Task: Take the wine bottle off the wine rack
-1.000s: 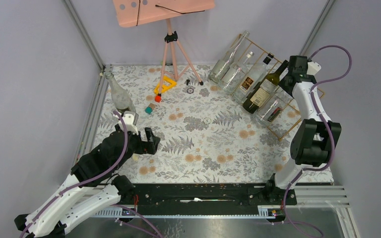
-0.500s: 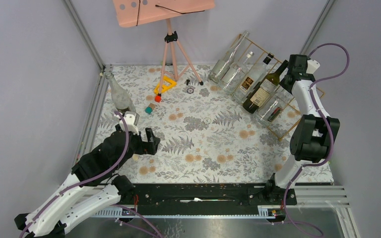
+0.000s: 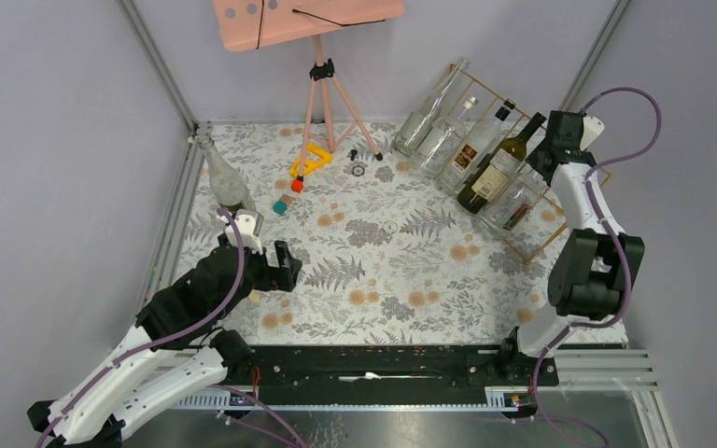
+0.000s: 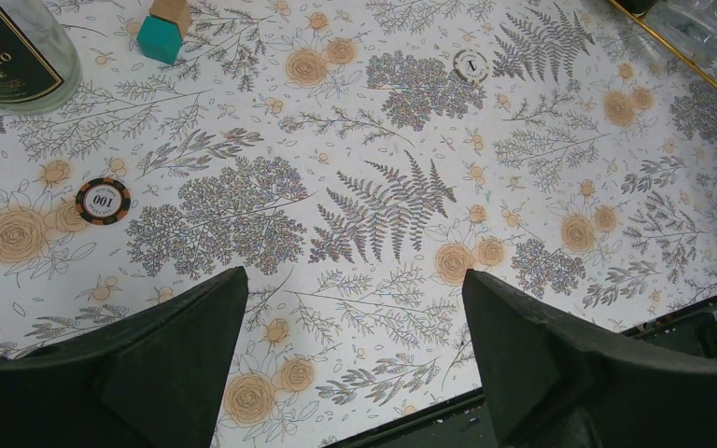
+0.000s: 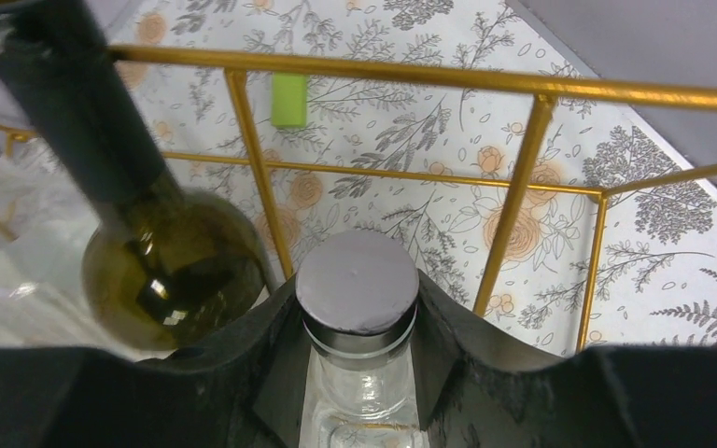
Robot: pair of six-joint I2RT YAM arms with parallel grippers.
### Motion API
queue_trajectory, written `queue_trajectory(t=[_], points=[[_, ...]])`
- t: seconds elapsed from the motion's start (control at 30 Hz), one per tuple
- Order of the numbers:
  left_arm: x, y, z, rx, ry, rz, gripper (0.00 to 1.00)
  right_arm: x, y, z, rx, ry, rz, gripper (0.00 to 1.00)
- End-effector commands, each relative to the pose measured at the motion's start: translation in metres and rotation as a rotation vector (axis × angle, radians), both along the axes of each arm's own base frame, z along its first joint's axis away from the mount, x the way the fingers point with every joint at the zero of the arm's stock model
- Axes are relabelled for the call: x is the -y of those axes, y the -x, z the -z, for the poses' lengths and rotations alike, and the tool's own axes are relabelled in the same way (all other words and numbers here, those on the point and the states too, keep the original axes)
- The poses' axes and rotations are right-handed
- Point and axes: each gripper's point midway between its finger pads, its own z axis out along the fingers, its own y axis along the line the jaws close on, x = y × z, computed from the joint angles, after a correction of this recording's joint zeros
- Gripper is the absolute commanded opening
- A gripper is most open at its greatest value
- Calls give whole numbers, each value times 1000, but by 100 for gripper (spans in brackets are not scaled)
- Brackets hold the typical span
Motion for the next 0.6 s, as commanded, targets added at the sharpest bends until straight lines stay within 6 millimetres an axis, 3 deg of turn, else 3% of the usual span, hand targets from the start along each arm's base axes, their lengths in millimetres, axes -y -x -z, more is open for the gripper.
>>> queue_trajectory(t=[0.0,0.3,0.53,0.57], points=[[2,-4,-6,21,14,-12,93,-14,1,-57,243,-18,-40,0],[3,-4,-5,16,11,-9,93,-32,40,-99,396,29,-99,0],[2,-4,-5,17,11,-10,93,-75,66,-130,488,123,-258,0],[2,-4,-5,16,10,-10,93,-89,68,-135,499,131,-302,0]])
